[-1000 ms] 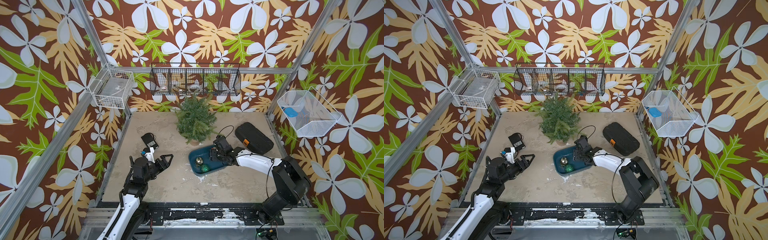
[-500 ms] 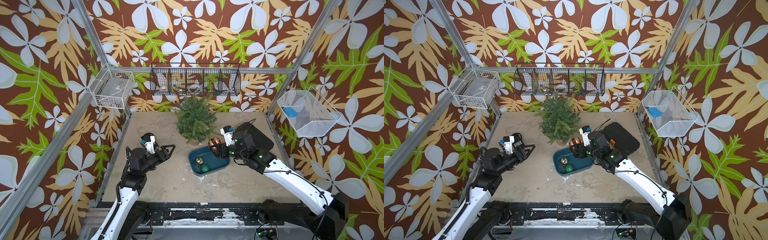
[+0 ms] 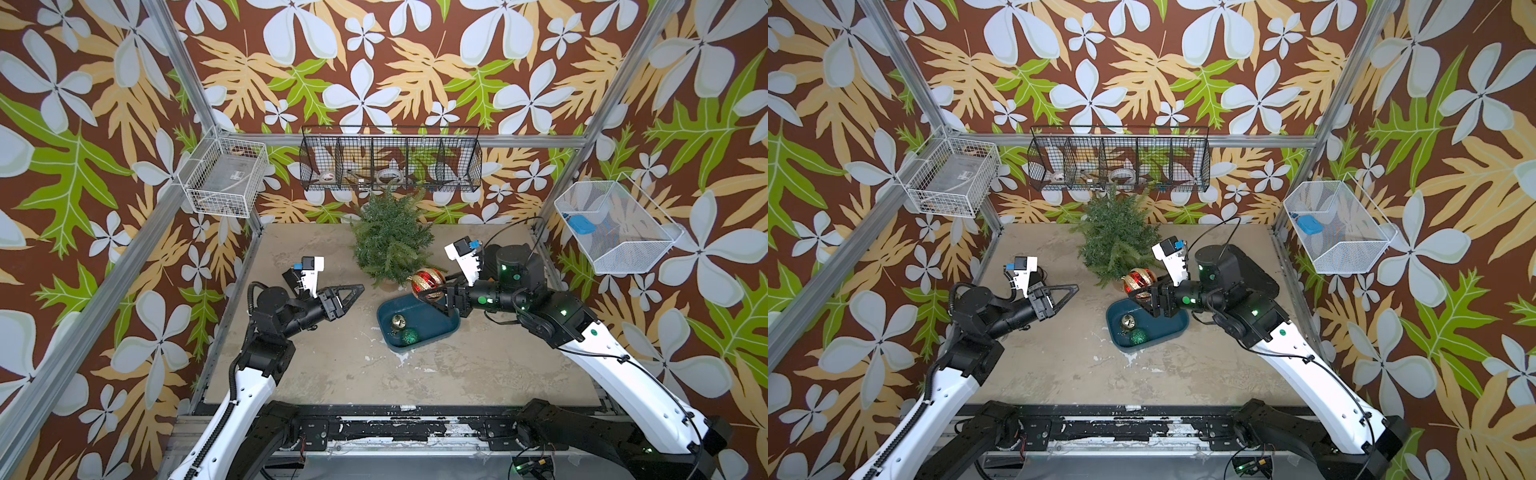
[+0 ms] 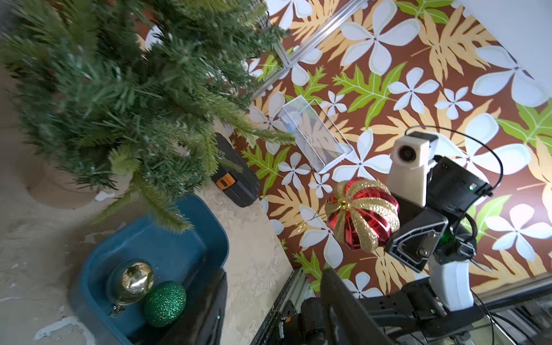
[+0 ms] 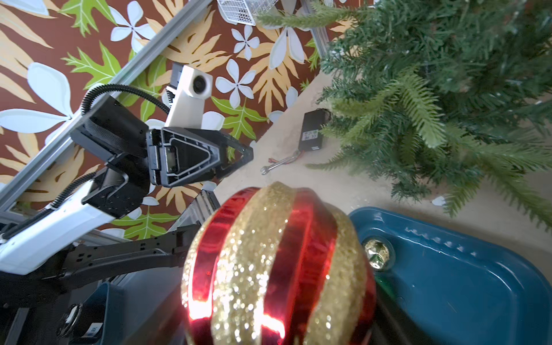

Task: Decorate the small christmas tree with ornaments
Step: Pick up an ornament from the container, then hang an ornament on the christmas tree.

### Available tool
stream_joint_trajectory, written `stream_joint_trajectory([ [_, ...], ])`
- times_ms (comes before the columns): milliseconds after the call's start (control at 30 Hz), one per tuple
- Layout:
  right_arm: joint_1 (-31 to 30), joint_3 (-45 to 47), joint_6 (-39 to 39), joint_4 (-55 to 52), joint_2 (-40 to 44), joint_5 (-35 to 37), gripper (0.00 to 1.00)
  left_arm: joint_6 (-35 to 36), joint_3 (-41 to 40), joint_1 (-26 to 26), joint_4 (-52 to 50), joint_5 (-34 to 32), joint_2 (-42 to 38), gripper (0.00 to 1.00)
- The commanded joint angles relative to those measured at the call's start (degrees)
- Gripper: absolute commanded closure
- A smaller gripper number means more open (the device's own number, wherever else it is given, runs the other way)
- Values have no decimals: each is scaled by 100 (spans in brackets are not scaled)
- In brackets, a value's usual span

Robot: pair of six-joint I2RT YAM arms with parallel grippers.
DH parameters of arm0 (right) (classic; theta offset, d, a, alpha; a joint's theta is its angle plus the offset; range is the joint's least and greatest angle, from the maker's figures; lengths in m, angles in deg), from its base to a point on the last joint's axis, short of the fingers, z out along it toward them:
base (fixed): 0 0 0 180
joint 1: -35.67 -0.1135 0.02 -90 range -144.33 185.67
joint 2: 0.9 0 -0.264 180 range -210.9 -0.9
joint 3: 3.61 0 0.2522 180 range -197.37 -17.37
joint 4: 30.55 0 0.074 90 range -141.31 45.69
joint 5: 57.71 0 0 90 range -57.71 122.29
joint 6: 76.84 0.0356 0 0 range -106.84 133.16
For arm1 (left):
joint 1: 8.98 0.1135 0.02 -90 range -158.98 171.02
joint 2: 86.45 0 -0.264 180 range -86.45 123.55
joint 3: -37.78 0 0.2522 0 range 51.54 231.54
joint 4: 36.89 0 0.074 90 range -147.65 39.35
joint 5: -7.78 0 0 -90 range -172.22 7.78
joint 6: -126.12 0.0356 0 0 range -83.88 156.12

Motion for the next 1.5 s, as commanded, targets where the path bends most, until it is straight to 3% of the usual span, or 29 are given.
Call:
stream_joint_trajectory([
  [0,0,-193,-68,-159,-29,-372,26,-412,-215,-179,981,75,-48,47],
  [167,-5,-253,14,-152,-59,-584,26,-522,-408,-480,1606,-213,-44,47],
  [267,-4,-293,24,-150,-74,-654,26,-531,-387,-744,1879,-335,55,56],
  [367,-4,-320,41,-117,-92,-748,26,-696,-432,-976,2303,-391,173,59],
  [700,0,-339,180,49,-49,-1079,26,-608,-339,-1729,2927,-692,726,48],
  [967,-4,-334,255,104,-13,-1188,26,-602,-312,-2118,3348,-657,952,50],
  [1400,-5,-326,332,209,4,-1305,27,-559,-318,-2221,3419,-692,1042,84],
  [1467,-5,-325,332,207,5,-1323,27,-567,-328,-2226,3419,-709,1070,79],
])
